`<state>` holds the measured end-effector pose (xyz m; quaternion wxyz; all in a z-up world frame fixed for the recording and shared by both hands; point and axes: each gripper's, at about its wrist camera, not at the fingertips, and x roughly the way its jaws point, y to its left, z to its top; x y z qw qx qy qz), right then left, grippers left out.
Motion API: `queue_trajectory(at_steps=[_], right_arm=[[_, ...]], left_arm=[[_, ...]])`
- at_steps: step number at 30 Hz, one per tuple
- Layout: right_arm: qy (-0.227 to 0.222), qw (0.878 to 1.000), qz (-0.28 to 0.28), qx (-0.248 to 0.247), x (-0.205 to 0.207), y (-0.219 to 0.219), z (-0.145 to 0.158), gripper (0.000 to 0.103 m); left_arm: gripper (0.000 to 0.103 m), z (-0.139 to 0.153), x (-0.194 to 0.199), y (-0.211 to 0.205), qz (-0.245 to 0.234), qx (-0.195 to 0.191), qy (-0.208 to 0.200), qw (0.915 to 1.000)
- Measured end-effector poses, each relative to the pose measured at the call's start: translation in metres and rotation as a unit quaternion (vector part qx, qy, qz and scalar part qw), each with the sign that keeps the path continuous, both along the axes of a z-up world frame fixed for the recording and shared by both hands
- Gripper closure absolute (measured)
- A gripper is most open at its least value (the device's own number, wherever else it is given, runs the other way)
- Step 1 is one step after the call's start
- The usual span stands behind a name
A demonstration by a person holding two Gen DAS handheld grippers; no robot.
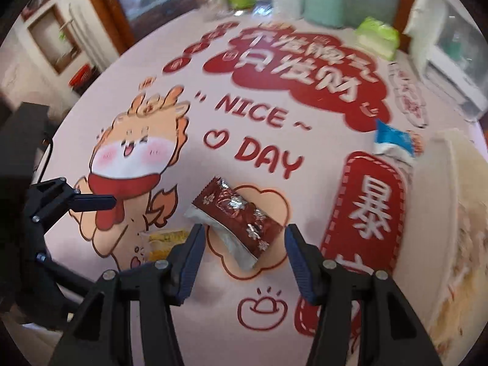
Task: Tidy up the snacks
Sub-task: 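Grasp the small yellow packet with the left tool while the right grasps the brown packet, then carry the yellow and brown packets over the bin and release both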
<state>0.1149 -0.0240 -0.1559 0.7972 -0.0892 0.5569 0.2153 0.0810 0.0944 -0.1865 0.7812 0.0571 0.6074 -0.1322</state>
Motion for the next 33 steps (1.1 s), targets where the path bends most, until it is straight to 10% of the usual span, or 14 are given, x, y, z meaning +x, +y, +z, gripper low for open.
queue_trajectory(at_steps=[6, 16, 24, 27, 33], right_arm=[[0.039, 0.999, 0.033, -0.008, 0.014, 0.012, -0.027, 0.050], [0.032, 0.999, 0.035, -0.006, 0.013, 0.016, -0.028, 0.083], [0.036, 0.999, -0.004, 0.013, 0.010, 0.007, -0.026, 0.091], [0.036, 0.999, -0.015, 0.018, 0.008, 0.005, -0.025, 0.093], [0.037, 0.998, -0.038, 0.037, 0.003, -0.004, -0.020, 0.096]], left_arm=[[0.016, -0.005, 0.001, -0.004, 0.011, -0.002, 0.002, 0.9999], [0.018, -0.012, 0.005, -0.009, 0.016, -0.005, 0.002, 0.9999], [0.044, -0.010, 0.007, -0.014, 0.003, 0.000, -0.011, 0.9999], [0.075, -0.007, 0.009, -0.016, -0.004, -0.004, -0.019, 0.9998], [0.079, -0.007, 0.014, -0.002, 0.018, -0.044, -0.010, 0.9988]])
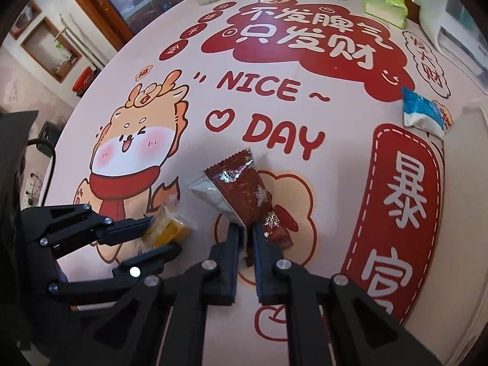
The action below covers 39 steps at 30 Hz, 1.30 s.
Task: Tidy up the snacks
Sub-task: 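Carry the yellow and brown packets over the bin and release both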
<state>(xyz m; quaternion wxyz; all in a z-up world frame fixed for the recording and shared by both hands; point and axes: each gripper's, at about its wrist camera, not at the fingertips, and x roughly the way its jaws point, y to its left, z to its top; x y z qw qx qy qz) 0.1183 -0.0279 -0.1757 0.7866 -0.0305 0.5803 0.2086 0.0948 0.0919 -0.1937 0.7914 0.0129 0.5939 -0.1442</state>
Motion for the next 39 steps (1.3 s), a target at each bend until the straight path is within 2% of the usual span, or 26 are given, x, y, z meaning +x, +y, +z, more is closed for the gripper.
queue_trajectory(at_steps=[4, 12, 19, 28, 33, 39], right_arm=[[-0.007, 1.000, -0.014, 0.016, -0.005, -0.006, 0.009, 0.100], [-0.032, 0.998, -0.031, 0.038, -0.022, -0.015, 0.034, 0.101], [-0.084, 0.992, -0.064, 0.063, -0.043, -0.043, 0.092, 0.101], [-0.165, 0.973, -0.144, 0.072, -0.082, -0.119, 0.167, 0.101], [-0.186, 0.960, -0.201, 0.059, -0.100, -0.173, 0.182, 0.101], [-0.195, 0.947, -0.254, 0.033, -0.114, -0.231, 0.181, 0.101]], left_arm=[[0.079, 0.004, 0.000, 0.013, 0.022, -0.017, 0.007, 0.9996], [0.079, 0.041, -0.007, 0.012, 0.024, -0.005, -0.040, 0.9989], [0.079, 0.088, -0.009, -0.017, 0.003, -0.010, -0.085, 0.9963], [0.079, 0.151, -0.012, -0.100, -0.058, -0.021, -0.150, 0.9867], [0.079, 0.171, -0.011, -0.160, -0.094, -0.028, -0.172, 0.9802], [0.079, 0.179, -0.012, -0.227, -0.125, -0.028, -0.186, 0.9742]])
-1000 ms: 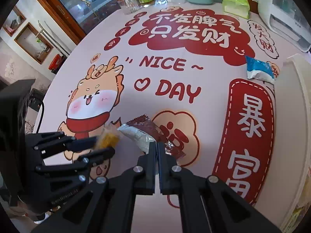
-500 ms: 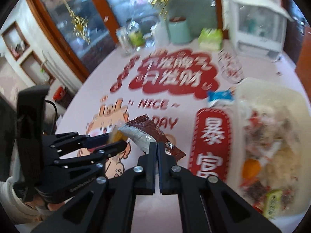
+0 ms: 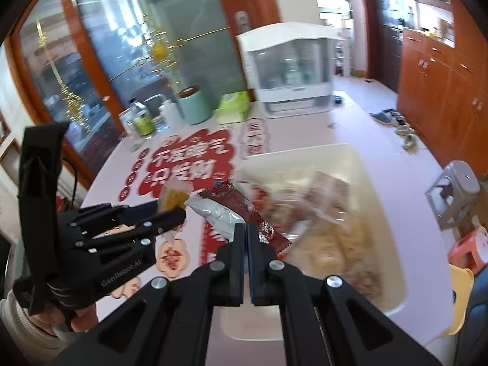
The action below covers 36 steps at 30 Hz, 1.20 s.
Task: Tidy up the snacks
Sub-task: 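Carry the yellow and brown packets over the bin and release both, then withdraw both open tools and move the right tool toward the blue packet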
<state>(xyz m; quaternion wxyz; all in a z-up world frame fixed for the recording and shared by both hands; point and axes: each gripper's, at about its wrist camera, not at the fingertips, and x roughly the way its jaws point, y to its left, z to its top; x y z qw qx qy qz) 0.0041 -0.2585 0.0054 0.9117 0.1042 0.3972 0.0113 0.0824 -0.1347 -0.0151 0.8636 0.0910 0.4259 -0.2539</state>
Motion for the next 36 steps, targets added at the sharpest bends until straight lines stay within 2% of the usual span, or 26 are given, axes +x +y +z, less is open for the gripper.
queue_trajectory(at_steps=[5, 11, 21, 22, 23, 24, 25, 26, 31, 36], right_arm=[[0.010, 1.000, -0.026, 0.003, -0.003, -0.038, -0.009, 0.101], [0.023, 0.999, -0.038, 0.003, 0.001, -0.063, -0.022, 0.101], [0.055, 0.998, -0.030, 0.001, 0.021, -0.077, -0.045, 0.100], [0.061, 0.998, -0.029, -0.002, 0.023, -0.077, -0.048, 0.099], [0.067, 0.997, -0.030, -0.005, 0.025, -0.077, -0.051, 0.099], [0.075, 0.997, -0.030, -0.004, 0.026, -0.077, -0.055, 0.099], [0.084, 0.996, -0.029, -0.003, 0.028, -0.077, -0.059, 0.099], [0.089, 0.996, -0.030, -0.002, 0.029, -0.077, -0.062, 0.099], [0.101, 0.995, -0.024, -0.009, 0.028, -0.075, -0.070, 0.097], [0.105, 0.994, -0.020, -0.008, 0.026, -0.071, -0.070, 0.097]], left_arm=[[0.079, -0.006, 0.004, -0.039, -0.006, 0.011, -0.001, 0.9999], [0.079, -0.021, 0.010, -0.066, 0.001, 0.026, 0.006, 0.9996], [0.077, -0.044, 0.022, -0.086, 0.015, 0.054, 0.017, 0.9983], [0.071, -0.047, 0.023, -0.087, 0.018, 0.061, 0.016, 0.9978], [0.057, -0.048, 0.023, -0.088, 0.021, 0.066, 0.016, 0.9975], [0.048, -0.049, 0.023, -0.088, 0.024, 0.069, 0.014, 0.9972], [0.032, -0.050, 0.023, -0.088, 0.028, 0.072, 0.011, 0.9969], [0.026, -0.050, 0.022, -0.087, 0.033, 0.073, 0.005, 0.9967], [0.020, -0.053, 0.023, -0.084, 0.040, 0.084, 0.006, 0.9957], [0.020, -0.055, 0.022, -0.080, 0.042, 0.088, 0.011, 0.9952]])
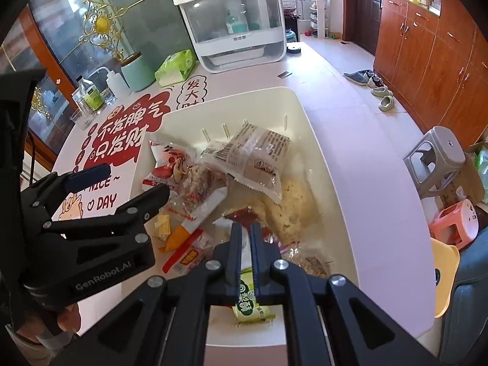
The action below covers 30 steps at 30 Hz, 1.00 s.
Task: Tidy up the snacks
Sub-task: 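Withdraw both open tools and move the right tool toward the blue packet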
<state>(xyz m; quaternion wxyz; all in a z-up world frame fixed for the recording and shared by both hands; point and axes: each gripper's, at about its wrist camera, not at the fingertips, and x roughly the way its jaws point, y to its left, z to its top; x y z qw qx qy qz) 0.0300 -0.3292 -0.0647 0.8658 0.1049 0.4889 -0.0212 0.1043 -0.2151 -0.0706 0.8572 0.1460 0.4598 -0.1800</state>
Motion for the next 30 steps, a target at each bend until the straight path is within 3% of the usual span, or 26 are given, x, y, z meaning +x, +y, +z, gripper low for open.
queue_trajectory(at_steps=[14, 23, 30], right_arm=[[0.004, 1.000, 0.003, -0.001, -0.007, 0.028, 0.007, 0.094], [-0.005, 1.000, 0.013, 0.019, 0.000, 0.077, 0.020, 0.082], [-0.011, 0.999, 0.018, 0.050, 0.027, 0.129, 0.025, 0.081]], left_arm=[[0.015, 0.016, -0.021, 0.036, 0.000, 0.016, -0.018, 0.9997], [0.014, 0.028, -0.026, 0.129, 0.047, 0.035, -0.031, 0.9978], [0.014, 0.037, -0.011, 0.207, 0.088, 0.038, -0.045, 0.9944]])
